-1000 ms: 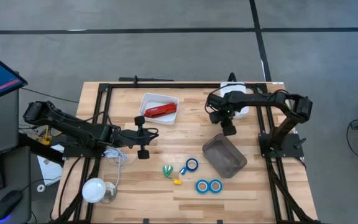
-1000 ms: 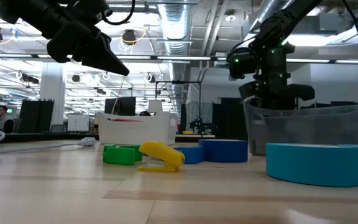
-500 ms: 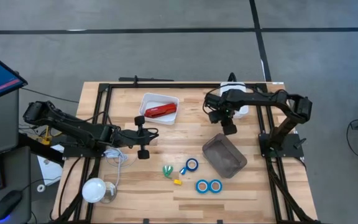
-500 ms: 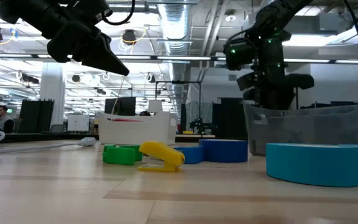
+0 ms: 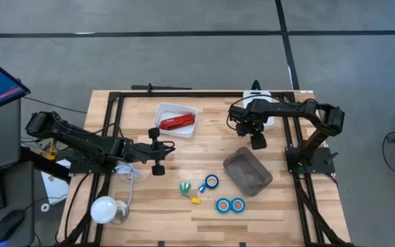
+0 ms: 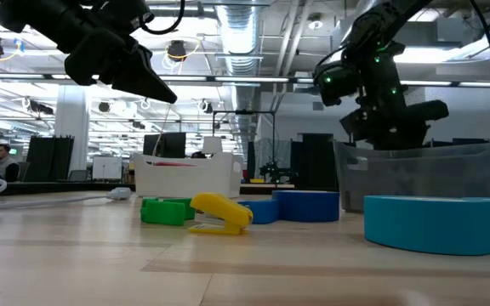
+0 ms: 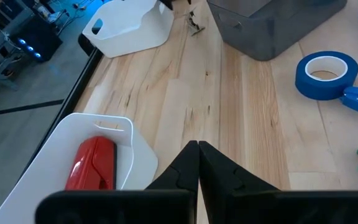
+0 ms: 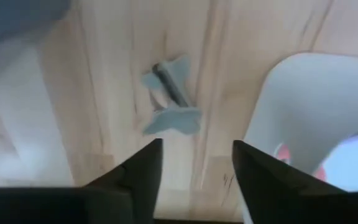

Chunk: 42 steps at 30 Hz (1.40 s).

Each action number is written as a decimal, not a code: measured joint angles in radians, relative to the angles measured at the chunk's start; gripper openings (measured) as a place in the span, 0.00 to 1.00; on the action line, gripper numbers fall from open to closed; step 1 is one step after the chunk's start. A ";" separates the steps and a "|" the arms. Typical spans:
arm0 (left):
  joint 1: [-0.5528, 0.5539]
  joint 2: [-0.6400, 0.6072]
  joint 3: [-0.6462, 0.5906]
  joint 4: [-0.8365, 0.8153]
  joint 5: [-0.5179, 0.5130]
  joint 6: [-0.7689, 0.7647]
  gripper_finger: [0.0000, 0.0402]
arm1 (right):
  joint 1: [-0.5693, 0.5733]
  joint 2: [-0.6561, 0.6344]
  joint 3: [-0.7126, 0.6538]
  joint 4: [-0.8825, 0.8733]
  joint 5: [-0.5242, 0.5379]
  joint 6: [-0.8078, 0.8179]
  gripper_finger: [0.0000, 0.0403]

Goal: Pick and place Stapler, Stapler remover, tape
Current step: Put the gray staple remover into the right white bin

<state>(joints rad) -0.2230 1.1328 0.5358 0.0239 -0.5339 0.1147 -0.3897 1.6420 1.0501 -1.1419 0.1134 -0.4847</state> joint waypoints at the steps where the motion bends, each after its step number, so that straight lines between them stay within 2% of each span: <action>1: 0.000 0.000 0.000 0.000 0.000 0.000 0.00 | 0.000 0.000 -0.002 0.009 -0.001 0.000 0.51; 5: 0.000 0.000 0.000 0.000 0.000 0.000 0.00 | 0.002 0.000 -0.013 0.041 -0.016 0.012 0.63; 8: 0.000 0.000 0.000 0.000 0.000 0.000 0.00 | 0.002 0.000 -0.034 0.046 -0.067 0.011 0.68; 20: 0.000 0.000 0.000 0.000 0.000 0.000 0.00 | 0.000 -0.004 -0.120 0.190 -0.082 0.015 0.68; 27: 0.000 0.000 0.000 0.000 0.000 0.000 0.00 | 0.001 -0.002 -0.138 0.213 -0.085 0.017 0.68; 33: 0.000 0.000 0.000 0.000 0.000 0.000 0.00 | 0.000 -0.001 -0.139 0.223 -0.087 0.023 0.57; 42: 0.000 0.000 0.000 0.000 0.000 0.000 0.00 | 0.000 0.000 -0.140 0.202 -0.088 0.023 0.26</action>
<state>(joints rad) -0.2230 1.1328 0.5358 0.0240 -0.5339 0.1150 -0.3901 1.6424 0.9100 -0.9397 0.0254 -0.4618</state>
